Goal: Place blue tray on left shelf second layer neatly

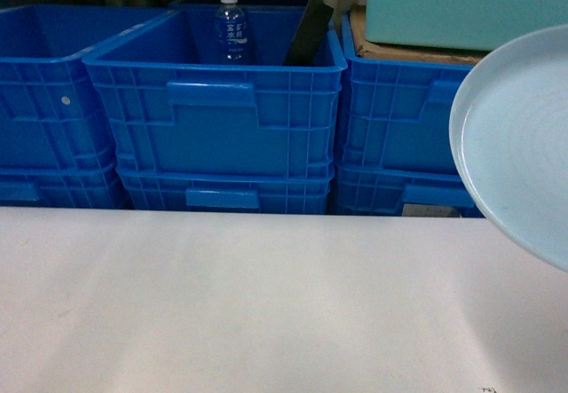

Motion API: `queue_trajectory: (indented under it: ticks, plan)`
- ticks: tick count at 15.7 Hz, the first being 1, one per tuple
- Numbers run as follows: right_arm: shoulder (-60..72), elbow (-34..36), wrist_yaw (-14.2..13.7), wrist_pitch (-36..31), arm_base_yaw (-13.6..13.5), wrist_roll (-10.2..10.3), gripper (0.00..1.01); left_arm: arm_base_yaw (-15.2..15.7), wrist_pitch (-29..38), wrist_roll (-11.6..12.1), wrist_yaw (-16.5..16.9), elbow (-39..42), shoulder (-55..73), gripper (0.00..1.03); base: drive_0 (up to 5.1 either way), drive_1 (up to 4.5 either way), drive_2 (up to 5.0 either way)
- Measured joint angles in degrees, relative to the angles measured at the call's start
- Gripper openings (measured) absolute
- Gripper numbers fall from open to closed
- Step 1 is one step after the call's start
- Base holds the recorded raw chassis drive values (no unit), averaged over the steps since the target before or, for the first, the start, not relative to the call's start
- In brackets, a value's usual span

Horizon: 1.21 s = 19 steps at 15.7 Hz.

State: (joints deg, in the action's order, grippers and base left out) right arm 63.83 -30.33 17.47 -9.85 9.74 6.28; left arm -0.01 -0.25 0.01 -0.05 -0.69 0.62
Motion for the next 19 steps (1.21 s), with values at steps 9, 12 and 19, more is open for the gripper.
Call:
queue_trajectory:
  ticks: [9,12,19]
  plan:
    - [-28.02,16.59,-13.09,0.39,-8.57,2.69,0.02,0.0,0.0,0.0,-0.02,0.0,0.0,0.98,0.0,0.0,0.0]
    - [-28.46,16.55,-13.2,0.42,-8.61,2.69,0.02,0.0,0.0,0.0,0.0,0.0,0.0,0.98,0.0,0.0,0.0]
    - [-28.35,16.55,-13.14,0.44,-8.61,2.69,0.02,0.0,-0.07,0.0,-0.13,0.0,0.0,0.98,1.9,-1.79,-0.1]
